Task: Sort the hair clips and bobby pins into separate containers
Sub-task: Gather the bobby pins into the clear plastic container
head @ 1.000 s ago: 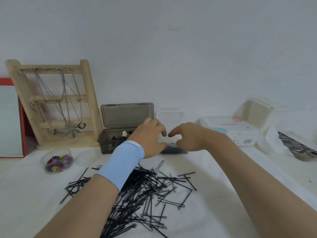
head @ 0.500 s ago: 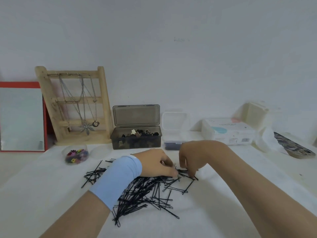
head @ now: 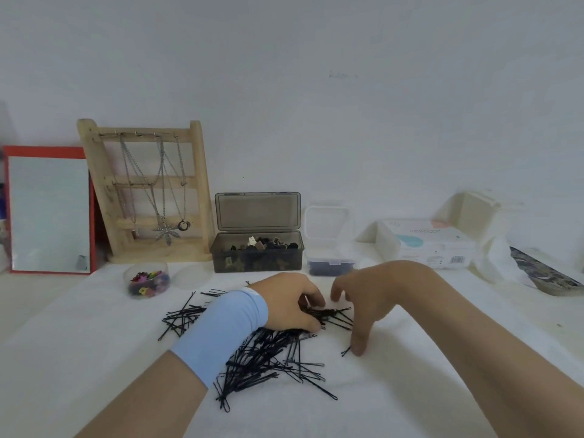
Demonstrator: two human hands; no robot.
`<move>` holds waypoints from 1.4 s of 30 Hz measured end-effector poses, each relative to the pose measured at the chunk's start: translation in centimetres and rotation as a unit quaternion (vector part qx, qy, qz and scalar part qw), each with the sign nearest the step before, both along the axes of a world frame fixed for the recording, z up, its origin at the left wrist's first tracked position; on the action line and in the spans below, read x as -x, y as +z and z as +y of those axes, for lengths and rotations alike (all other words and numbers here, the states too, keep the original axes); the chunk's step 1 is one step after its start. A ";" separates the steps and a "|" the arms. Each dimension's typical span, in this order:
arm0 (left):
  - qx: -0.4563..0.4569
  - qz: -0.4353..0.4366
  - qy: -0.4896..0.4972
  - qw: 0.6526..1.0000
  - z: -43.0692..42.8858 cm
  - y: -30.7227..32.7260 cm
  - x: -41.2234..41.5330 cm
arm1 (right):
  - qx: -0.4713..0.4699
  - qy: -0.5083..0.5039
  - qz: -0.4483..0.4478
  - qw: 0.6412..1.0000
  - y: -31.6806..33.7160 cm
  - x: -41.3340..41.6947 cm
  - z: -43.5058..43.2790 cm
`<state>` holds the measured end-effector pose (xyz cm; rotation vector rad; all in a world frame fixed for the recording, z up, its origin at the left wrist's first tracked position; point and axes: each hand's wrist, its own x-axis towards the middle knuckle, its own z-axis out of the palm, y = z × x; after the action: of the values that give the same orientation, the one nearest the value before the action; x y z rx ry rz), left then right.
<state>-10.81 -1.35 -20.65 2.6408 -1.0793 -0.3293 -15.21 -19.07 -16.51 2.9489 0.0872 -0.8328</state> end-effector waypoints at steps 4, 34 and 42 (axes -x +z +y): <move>-0.162 0.042 -0.001 0.986 1.0 1.7 1.0 | -0.087 0.039 -0.061 0.994 -0.8 -0.6 0.5; -0.225 -0.030 0.015 0.974 -0.8 1.6 3.0 | -0.089 0.028 -0.056 0.994 -0.5 -0.4 0.8; -0.052 -0.020 -0.006 0.998 1.0 1.8 0.3 | -0.061 0.014 -0.083 0.995 -1.1 -0.4 1.4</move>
<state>-11.09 -0.37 -18.89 2.7453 -1.1191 -0.3444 -14.77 -17.64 -17.60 3.1094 0.1752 -0.5946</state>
